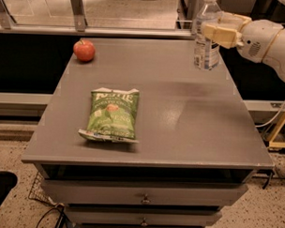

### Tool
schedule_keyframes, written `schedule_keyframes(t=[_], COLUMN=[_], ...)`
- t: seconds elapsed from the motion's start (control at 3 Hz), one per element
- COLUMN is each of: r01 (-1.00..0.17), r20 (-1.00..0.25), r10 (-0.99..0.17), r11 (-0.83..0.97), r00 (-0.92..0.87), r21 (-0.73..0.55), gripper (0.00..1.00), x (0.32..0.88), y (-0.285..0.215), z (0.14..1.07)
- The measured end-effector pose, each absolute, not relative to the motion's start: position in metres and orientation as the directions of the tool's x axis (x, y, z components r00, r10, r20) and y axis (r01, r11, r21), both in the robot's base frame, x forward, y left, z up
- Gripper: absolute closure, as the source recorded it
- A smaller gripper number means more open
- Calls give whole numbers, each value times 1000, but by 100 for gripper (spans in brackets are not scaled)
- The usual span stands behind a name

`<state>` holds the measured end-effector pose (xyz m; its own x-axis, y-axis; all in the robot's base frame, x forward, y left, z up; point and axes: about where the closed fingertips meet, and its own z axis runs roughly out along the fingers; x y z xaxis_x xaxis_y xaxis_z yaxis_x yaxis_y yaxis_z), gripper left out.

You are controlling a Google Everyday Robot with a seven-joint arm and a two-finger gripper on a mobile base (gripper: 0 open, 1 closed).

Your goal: Move blue plastic bottle near apple

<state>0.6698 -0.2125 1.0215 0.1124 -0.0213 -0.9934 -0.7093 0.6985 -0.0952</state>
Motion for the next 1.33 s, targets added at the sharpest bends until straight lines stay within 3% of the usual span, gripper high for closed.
schedule_keyframes(t=[1.0, 1.33], r01=[-803, -808], r20=[-985, -980], r10=[111, 94], r11=[595, 582], r00=[130, 176], r21=[-39, -90], gripper=[100, 100], x=[699, 711], y=[-10, 25], z=[1040, 1029])
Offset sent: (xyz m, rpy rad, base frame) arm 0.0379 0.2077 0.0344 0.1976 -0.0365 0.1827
